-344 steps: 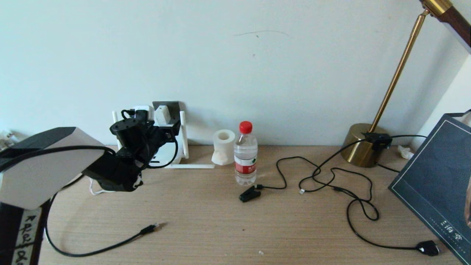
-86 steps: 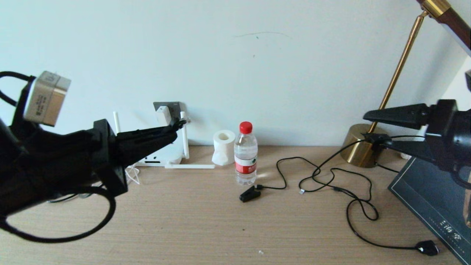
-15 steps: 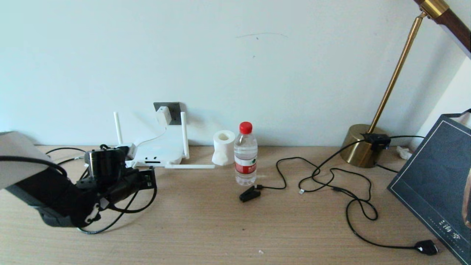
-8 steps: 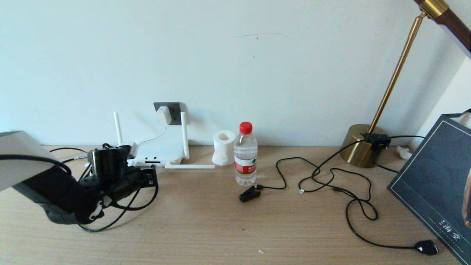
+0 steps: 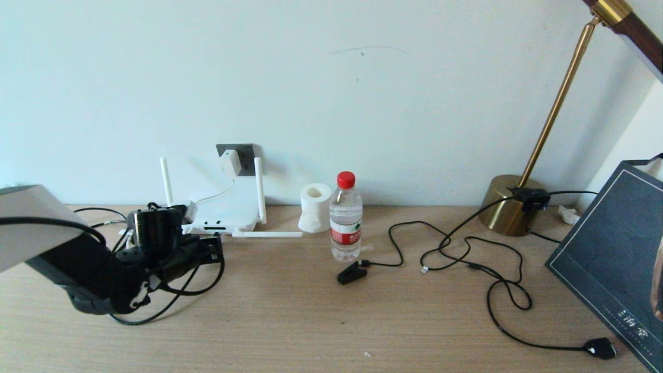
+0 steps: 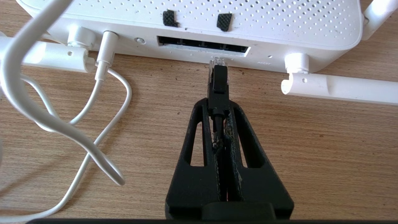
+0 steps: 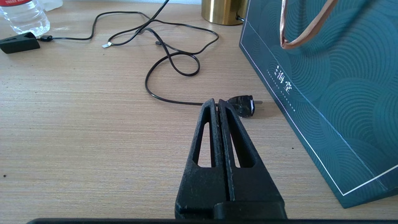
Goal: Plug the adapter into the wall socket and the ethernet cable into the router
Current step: Align cable and router interface
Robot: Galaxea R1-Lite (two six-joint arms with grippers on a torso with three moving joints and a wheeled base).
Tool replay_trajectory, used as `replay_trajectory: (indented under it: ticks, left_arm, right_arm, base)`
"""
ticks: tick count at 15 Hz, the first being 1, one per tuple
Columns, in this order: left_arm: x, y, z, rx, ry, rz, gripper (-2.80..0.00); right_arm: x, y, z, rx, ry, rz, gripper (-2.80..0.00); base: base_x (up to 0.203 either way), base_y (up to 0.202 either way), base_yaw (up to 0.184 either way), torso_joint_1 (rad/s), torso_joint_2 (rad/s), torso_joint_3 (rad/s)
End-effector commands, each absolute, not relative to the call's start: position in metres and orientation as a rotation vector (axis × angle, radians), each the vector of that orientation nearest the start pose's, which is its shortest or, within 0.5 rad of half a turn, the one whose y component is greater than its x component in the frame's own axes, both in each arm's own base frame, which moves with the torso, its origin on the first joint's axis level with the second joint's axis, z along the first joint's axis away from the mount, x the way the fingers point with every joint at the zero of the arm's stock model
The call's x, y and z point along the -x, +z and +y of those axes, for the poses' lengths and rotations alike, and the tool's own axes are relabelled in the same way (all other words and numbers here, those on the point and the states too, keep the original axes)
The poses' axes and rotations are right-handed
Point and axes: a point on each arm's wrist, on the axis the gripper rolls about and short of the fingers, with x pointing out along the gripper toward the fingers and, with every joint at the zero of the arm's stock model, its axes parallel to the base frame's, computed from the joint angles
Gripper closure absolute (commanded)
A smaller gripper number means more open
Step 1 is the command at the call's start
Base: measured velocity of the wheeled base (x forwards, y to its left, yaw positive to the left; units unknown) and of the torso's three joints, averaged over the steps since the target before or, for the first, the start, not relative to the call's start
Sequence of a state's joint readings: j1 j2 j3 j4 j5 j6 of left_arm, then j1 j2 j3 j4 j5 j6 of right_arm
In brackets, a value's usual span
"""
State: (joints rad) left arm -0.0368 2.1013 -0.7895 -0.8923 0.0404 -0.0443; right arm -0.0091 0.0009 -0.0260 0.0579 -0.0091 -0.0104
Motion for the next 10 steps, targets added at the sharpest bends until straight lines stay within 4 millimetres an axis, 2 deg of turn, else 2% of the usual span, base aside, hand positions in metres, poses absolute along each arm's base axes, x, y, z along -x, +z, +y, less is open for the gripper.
replay_trajectory:
  ticks: [1, 10]
  left_arm:
    - [-0.3636, 0.0676, -0.0125, 0.028, 0.014, 0.414, 0.00]
    - [-0.3634, 0.0669, -0.0125, 0.028, 0.014, 0.417, 0.00]
  right_arm:
    - [0.0248, 0.0767, 0.0000, 0.011, -0.018, 0.034, 0.00]
    - [0.0248, 0.0767, 0.0000, 0.011, -0.018, 0.034, 0.00]
  base:
    - [0.000, 0.000, 0.000, 0.000, 0.00, 0.000]
    - [0.000, 0.000, 0.000, 0.000, 0.00, 0.000]
